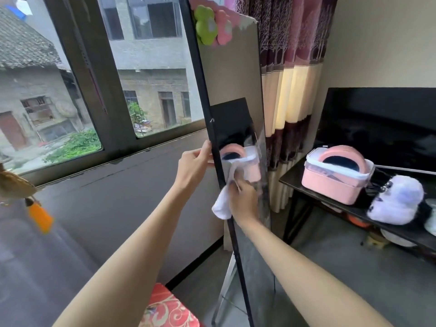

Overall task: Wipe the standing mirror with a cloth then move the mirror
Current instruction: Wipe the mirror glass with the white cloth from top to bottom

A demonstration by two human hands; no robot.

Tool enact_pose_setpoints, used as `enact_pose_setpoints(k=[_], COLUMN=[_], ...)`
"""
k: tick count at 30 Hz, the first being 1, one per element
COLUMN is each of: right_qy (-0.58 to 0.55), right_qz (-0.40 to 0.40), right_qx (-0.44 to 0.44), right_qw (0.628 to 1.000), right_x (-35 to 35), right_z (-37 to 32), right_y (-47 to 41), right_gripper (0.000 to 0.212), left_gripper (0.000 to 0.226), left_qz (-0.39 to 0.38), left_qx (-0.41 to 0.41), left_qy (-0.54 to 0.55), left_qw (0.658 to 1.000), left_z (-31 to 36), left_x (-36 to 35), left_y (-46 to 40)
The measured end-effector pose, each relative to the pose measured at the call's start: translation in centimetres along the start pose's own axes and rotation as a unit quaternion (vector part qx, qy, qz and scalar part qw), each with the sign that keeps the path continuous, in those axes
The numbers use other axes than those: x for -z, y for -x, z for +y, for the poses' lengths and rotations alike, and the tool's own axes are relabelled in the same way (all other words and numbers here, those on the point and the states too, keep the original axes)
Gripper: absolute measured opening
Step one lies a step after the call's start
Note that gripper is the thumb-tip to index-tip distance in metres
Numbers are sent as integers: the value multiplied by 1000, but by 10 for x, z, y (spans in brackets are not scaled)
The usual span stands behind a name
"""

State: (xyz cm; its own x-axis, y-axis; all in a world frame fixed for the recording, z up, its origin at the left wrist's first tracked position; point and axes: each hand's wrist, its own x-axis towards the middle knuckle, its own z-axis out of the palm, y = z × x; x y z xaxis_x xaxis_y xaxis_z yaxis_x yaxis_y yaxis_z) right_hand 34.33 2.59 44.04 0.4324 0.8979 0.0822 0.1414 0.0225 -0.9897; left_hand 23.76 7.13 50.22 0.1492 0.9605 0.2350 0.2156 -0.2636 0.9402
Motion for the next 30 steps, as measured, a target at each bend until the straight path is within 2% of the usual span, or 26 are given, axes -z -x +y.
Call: enact_pose_setpoints(k=[3, 6, 8, 10, 11, 14, 16, 17, 19, 22, 24, 26, 28, 30], right_qy=[198, 254, 227, 138, 83, 14, -24, -21, 54, 136, 201, 216, 164, 93], right_qz=[-38, -20, 15, 50, 66, 84, 42, 15, -24, -80, -67, -2, 56, 78], right_qx=[-112, -171, -140, -68, -24, 102, 150, 152, 96, -91, -161, -156, -93, -13], right_qw=[973, 952, 964, 987, 994, 991, 988, 988, 994, 983, 964, 964, 981, 993], right_x=[10, 28, 32, 31, 28, 18, 10, 5, 1, 14, 22, 24, 23, 20], right_z=[61, 76, 63, 42, 30, 5, 2, 9, 33, 70, 78, 66, 40, 6], right_y=[6, 10, 0, -14, -21, -39, -41, -40, -35, -20, -11, -15, -26, -40], right_gripper=[32, 33, 36, 37, 37, 37, 39, 42, 47, 48, 47, 43, 39, 39], left_gripper=[36, 13, 26, 42, 42, 17, 12, 15, 17, 18, 19, 19, 18, 16], left_qz=[10, 28, 45, 68, 76, 85, 96, 104, 123, 126, 120, 115, 112, 106], left_qx=[-30, -64, -91, -122, -139, -155, -155, -157, -162, -168, -170, -176, -189, -205], left_qy=[-39, -70, -61, -58, -65, -97, -107, -113, -132, -135, -128, -131, -136, -135], left_qw=[999, 995, 993, 989, 985, 979, 977, 976, 970, 968, 970, 969, 966, 964], left_z=[-4, -9, -14, -14, -13, -11, -16, -20, -25, -26, -26, -25, -24, -24], left_x=[-3, -15, -21, -25, -27, -36, -39, -39, -37, -36, -36, -35, -34, -34], left_y=[3, 11, 10, 4, 1, -3, -4, -5, -8, -9, -6, -7, -8, -9])
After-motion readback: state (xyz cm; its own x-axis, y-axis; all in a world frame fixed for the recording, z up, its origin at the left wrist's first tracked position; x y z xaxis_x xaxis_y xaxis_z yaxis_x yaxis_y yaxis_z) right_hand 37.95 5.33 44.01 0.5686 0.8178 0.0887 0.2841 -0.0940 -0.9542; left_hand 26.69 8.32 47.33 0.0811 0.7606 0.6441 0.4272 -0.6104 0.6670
